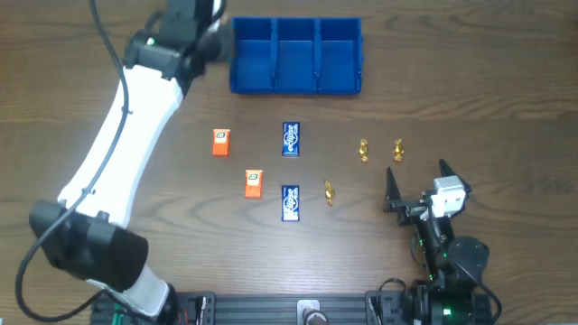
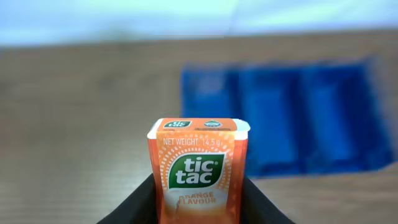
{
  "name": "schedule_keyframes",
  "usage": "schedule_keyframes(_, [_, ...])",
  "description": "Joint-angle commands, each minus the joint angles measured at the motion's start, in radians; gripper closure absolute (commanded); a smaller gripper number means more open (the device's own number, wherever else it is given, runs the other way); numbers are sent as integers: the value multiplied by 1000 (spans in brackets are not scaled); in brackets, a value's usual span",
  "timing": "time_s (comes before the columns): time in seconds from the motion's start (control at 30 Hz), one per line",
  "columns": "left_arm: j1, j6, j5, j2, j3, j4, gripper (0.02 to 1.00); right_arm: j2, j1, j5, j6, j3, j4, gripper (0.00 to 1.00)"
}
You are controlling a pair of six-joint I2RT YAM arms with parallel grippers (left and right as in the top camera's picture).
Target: Sort Candies Into Trays
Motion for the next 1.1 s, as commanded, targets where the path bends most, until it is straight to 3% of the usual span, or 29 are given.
schedule_keyframes(0.03, [-49,-38,-61,205,241,-30,713,-5,-5,-5,-12,-4,-2,3])
schedule_keyframes(0.23, [-52,-93,-45,414,329,-44,709,-5,-5,-5,-12,-4,-2,3])
schedule_keyframes(0.5, [-38,-108,-32,459,329,-65,691,-5,-5,-5,-12,-4,-2,3])
schedule_keyframes(0.57, [-33,-108,-33,459,329,-65,649,-5,-5,-5,-12,-4,-2,3])
schedule_keyframes(0.7, [-27,-112,-47,438,329,-89,224,-5,-5,-5,-12,-4,-2,3])
schedule_keyframes(0.77, [-28,-116,-79,382,322,-112,141,-5,-5,-5,-12,-4,-2,3])
schedule_keyframes(0.87, [-30,-128,-92,166,165,-90,121,-5,-5,-5,-12,-4,-2,3])
schedule_keyframes(0.97, [-50,-154,-98,-132,-194,-61,126,-5,-5,-5,-12,-4,-2,3])
schedule_keyframes(1.1, [-53,-183,-100,-213,-468,-39,137,-5,-5,-5,-12,-4,-2,3])
